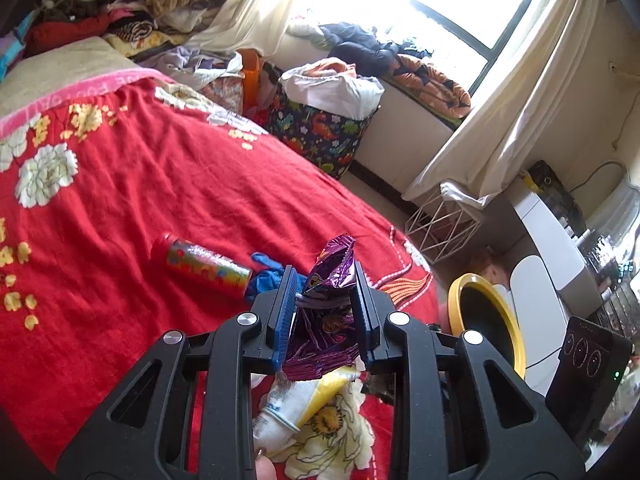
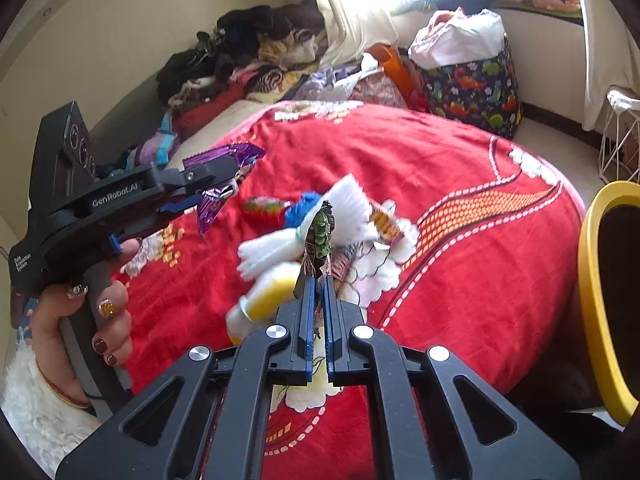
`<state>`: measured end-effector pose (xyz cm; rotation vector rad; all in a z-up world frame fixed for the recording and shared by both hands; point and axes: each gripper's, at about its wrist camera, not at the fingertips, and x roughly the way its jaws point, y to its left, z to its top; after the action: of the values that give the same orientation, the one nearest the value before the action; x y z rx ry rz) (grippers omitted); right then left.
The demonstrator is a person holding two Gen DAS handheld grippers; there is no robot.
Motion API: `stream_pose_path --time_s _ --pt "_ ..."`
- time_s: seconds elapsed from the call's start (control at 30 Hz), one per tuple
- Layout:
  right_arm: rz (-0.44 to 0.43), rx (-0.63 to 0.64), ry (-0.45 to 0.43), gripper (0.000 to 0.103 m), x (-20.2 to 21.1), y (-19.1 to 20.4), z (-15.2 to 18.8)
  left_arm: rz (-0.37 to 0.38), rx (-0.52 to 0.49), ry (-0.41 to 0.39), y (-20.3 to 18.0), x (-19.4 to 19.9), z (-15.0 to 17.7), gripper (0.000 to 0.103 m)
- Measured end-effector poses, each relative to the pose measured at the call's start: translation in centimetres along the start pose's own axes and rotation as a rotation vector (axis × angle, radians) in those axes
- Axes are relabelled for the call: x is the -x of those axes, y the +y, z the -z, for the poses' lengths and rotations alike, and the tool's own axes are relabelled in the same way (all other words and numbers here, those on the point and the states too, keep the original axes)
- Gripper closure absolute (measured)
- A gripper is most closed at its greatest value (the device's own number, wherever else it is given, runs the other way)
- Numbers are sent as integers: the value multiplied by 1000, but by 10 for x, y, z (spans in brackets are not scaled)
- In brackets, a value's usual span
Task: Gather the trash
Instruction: 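Carry the purple and green wrappers over the yellow bin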
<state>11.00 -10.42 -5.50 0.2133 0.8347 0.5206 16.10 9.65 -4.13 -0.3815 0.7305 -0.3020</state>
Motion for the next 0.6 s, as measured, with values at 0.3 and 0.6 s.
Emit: stream_pose_path --time_s 0.3,0.6 --pt "15 1 -68 99 23 -3 -13 8 -28 -13 -17 6 -3 82" --pt "25 -15 -113 99 40 -12 -17 25 -76 -14 -40 7 -1 82"
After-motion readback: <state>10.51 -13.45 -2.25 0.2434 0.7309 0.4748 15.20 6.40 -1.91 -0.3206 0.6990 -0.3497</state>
